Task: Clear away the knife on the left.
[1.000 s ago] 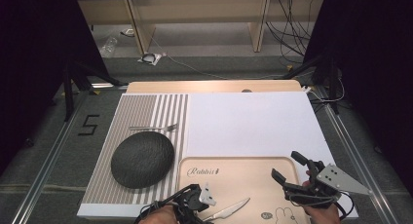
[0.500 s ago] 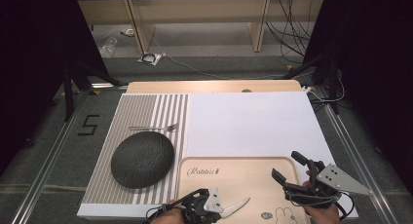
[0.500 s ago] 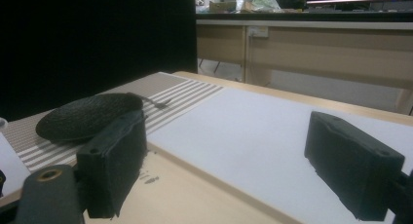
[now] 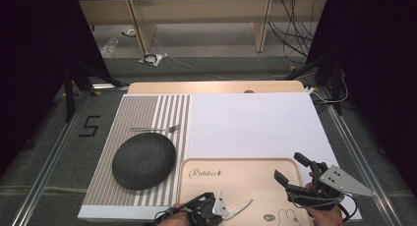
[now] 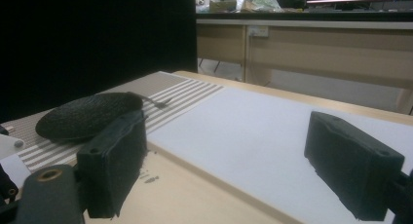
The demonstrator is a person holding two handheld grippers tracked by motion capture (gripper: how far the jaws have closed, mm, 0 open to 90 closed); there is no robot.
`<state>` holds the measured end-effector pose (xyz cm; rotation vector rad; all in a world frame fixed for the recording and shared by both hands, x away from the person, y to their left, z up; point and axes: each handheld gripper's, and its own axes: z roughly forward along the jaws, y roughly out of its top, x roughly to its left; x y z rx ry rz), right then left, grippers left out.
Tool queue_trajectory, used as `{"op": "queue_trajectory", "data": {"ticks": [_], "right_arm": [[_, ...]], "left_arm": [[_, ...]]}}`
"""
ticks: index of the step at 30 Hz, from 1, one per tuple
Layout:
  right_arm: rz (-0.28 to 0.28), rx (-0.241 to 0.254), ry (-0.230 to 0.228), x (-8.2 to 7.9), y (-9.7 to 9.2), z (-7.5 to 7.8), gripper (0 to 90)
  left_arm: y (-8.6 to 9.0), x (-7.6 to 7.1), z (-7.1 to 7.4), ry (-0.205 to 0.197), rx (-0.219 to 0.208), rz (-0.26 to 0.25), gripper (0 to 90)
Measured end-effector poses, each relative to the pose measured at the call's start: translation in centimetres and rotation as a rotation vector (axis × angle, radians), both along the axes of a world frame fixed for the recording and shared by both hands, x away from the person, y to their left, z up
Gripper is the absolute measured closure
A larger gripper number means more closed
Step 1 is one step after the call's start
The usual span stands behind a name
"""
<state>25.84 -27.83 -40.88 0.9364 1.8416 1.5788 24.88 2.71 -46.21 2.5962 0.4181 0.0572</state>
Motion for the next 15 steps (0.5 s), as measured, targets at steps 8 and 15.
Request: {"op": "queue_trajectory", "data": {"ticks": [8,15], "right_arm": [[0.000,0.001,0.001,0.0,0.0,0.0,16.5],[-0.001,0.000,0.001,0.0,0.0,0.0,16.5]], "left_arm": [[0.1,0.3,-0.2,-0.032,0.059,0.021,89.5],[1.0,1.0,-0.2,-0.032,0.074,0.063,89.5]]}}
